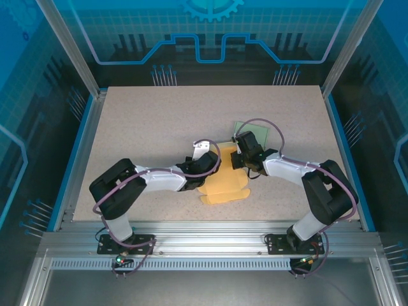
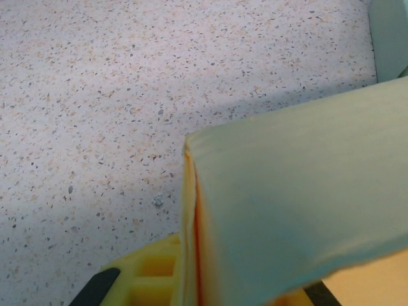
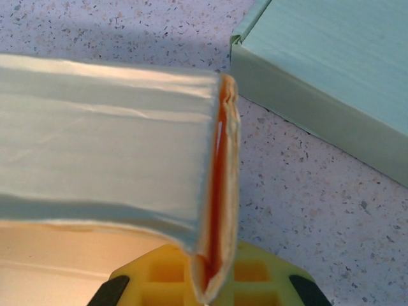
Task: Fold the paper box
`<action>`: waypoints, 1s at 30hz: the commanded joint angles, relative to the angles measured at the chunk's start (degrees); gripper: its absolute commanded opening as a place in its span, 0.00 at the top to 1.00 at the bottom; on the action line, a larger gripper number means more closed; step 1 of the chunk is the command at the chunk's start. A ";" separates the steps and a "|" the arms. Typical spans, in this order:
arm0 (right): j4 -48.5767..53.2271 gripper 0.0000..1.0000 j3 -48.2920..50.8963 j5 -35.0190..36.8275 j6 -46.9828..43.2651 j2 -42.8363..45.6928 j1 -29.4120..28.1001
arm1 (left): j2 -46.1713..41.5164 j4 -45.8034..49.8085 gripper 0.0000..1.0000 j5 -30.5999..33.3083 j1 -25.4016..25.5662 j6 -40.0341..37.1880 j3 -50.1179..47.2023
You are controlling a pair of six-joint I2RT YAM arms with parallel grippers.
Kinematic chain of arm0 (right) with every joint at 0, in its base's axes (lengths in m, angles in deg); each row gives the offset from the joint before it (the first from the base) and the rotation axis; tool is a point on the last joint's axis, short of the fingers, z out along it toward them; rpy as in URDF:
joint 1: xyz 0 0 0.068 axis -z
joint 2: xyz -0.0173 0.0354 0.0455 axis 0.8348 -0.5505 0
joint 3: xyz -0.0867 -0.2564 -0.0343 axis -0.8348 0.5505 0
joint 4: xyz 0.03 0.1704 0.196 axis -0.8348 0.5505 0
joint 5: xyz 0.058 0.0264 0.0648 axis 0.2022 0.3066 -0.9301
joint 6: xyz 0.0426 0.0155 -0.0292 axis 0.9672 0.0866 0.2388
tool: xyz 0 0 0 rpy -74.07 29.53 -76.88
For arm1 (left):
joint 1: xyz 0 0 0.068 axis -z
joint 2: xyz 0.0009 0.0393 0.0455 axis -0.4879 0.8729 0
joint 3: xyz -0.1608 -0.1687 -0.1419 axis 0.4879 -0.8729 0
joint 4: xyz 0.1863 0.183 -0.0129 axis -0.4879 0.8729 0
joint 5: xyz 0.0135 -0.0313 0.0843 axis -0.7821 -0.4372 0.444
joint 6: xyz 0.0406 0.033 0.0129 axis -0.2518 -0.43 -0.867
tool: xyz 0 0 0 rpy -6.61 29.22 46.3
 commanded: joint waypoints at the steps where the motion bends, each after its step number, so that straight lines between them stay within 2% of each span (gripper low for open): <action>1: 0.78 1.00 -1.48 2.55 -0.53 -0.14 -1.95 | -4.66 3.75 1.00 -1.21 0.17 0.83 -0.71; 11: 1.32 0.93 -1.50 6.68 -0.57 3.42 -4.66 | -14.15 15.84 1.00 -8.46 -0.01 6.13 -2.11; 16: 3.77 0.90 -1.55 7.39 0.78 5.98 -4.75 | -15.91 21.34 1.00 -13.62 -0.78 7.92 -1.67; 23: 11.20 0.87 -3.57 8.73 4.33 8.77 -4.75 | -17.71 23.40 1.00 -19.82 -3.03 9.38 -3.24; 30: 16.56 0.86 1.06 10.16 9.56 12.01 -4.83 | -16.58 26.82 1.00 -23.47 -3.88 8.83 -1.88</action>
